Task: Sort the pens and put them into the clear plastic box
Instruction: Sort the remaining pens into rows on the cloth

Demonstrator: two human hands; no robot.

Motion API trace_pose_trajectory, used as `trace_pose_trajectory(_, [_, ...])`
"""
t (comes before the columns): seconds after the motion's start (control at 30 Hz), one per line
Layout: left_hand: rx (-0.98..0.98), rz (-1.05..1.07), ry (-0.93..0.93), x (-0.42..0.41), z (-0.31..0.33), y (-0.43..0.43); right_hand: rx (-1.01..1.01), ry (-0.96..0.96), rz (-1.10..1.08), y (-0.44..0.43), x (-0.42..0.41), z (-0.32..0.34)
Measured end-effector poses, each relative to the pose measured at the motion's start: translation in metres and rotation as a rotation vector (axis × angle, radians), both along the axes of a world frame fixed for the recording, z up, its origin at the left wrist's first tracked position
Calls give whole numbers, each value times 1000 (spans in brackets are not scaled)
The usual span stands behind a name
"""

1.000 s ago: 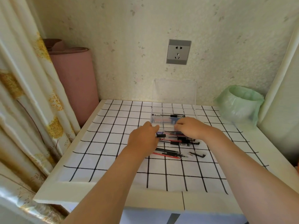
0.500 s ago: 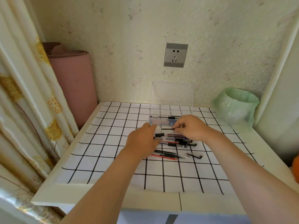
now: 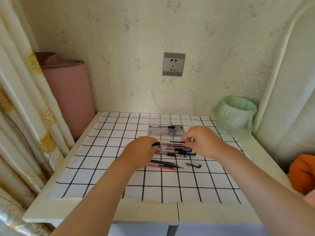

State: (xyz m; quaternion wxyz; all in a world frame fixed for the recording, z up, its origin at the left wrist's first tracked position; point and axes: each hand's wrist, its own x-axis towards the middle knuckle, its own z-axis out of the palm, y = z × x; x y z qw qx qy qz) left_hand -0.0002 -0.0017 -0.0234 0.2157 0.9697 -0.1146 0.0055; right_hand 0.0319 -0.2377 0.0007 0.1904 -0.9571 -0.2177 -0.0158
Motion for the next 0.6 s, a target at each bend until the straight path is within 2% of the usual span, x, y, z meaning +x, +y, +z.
trace_pose_trajectory(0.33, [-57, -72, 23, 3, -5, -7, -50, -36, 25, -7, -11, 1])
trace_pose_trajectory(0.6, [-162, -50, 98, 4, -7, -12, -76, -20, -15, -11, -9, 0])
